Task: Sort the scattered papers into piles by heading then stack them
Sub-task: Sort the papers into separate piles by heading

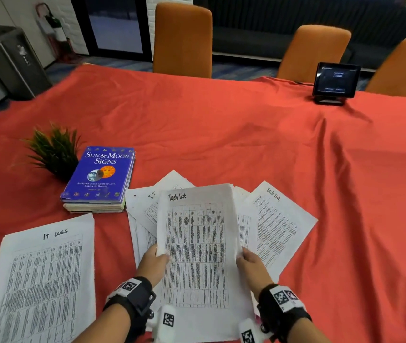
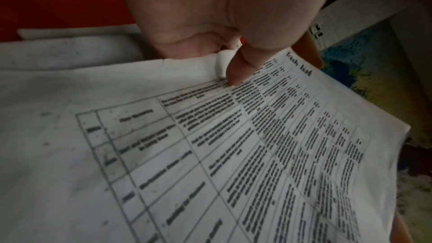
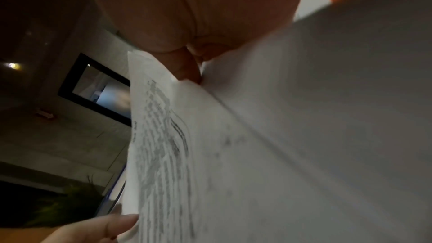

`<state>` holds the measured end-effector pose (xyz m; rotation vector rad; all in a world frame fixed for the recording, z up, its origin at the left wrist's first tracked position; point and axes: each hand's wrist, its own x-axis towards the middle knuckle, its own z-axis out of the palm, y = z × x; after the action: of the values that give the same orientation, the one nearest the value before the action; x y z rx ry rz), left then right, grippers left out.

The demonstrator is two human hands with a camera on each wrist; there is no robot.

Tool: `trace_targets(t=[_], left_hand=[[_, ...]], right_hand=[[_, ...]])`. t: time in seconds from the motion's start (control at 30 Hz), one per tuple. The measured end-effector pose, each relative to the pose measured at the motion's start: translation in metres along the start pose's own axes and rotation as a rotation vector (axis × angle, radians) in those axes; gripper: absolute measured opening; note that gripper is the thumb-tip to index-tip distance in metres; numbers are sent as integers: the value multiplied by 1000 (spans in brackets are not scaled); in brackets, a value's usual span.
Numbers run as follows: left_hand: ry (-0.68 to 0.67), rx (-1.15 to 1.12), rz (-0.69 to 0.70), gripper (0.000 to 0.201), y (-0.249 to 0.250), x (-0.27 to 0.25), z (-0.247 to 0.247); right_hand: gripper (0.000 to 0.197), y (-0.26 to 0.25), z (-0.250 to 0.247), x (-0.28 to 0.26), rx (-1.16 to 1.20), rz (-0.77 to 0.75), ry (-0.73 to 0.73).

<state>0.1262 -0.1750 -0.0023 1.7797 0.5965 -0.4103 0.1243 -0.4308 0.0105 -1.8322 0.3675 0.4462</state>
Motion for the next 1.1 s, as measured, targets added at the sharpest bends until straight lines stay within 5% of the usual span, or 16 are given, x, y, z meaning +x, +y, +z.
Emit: trace_targets(t=[0.1,0.2,0.27,0.53,0.73,0.93,1.1], left_hand=[[20,8,-8,32,-5,-2,-10],[34,1,-33,30,-11,0,-20],[33,-8,-46,32,-15,2,-24],[25,-17,-54,30,-14,2,-18],[8,-30,-39,33,-16,1,-18],[8,-29,-29,33,-16,0,-17],[11,-8,-39,32,-16,-1,-15]], right_hand=[[27,0,3,8,-23,48,54],[53,14,-16,24,-152,164,338],[64,21,-28,32,-209,277,395],[8,2,-17,37,-171,311,260],[15,-10,-20,30,-285,152,365],[3,-14,-10,32,-190,34,282],[41,-22,5,24,-18,82,74]])
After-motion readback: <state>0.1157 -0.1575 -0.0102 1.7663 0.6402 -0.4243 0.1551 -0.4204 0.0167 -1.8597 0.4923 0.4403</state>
